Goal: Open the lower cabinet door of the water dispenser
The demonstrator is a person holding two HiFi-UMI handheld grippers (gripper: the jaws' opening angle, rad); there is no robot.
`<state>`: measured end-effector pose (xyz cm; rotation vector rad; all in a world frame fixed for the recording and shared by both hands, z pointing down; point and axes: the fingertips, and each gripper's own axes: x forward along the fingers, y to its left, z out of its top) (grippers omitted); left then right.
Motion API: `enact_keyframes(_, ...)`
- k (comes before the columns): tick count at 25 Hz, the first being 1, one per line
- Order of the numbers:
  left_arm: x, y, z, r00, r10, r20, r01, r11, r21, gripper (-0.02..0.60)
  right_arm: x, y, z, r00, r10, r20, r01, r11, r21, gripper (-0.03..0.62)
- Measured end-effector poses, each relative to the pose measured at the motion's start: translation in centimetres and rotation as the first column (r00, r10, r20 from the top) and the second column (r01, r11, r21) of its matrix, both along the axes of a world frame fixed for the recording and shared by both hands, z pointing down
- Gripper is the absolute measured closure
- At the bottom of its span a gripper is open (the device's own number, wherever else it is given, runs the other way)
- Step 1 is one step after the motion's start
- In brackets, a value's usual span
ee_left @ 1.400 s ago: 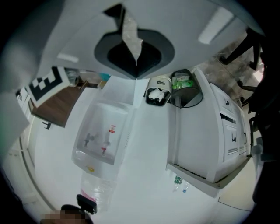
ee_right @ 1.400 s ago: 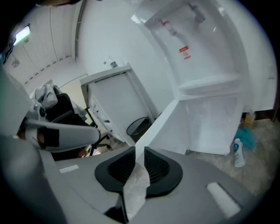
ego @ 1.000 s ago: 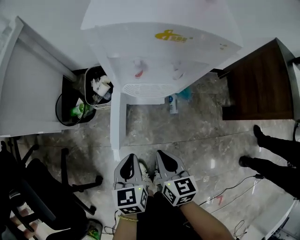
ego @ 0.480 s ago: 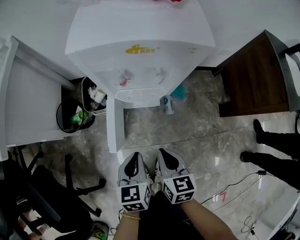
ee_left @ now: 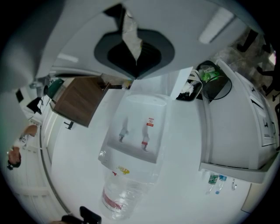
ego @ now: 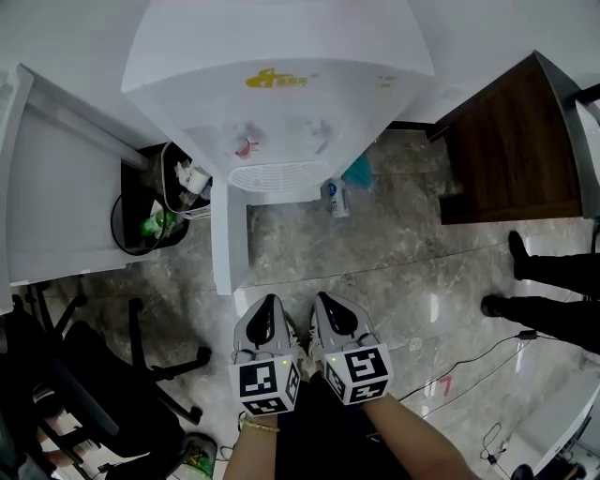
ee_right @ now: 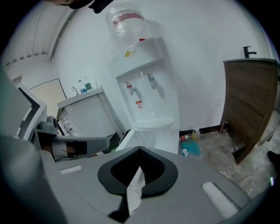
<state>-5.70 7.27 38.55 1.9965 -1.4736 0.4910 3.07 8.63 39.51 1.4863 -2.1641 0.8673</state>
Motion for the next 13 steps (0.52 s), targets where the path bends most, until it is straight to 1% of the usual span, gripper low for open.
enact_keyframes(13, 0.7, -0.1, -0.7, 1.000, 0.011, -0.006, -0.011, 1.000, 0.009, 0.575, -0.4, -1.1, -1.1, 1.000, -0.006, 0.009, 0.006, 1.000, 0.025, 0.597)
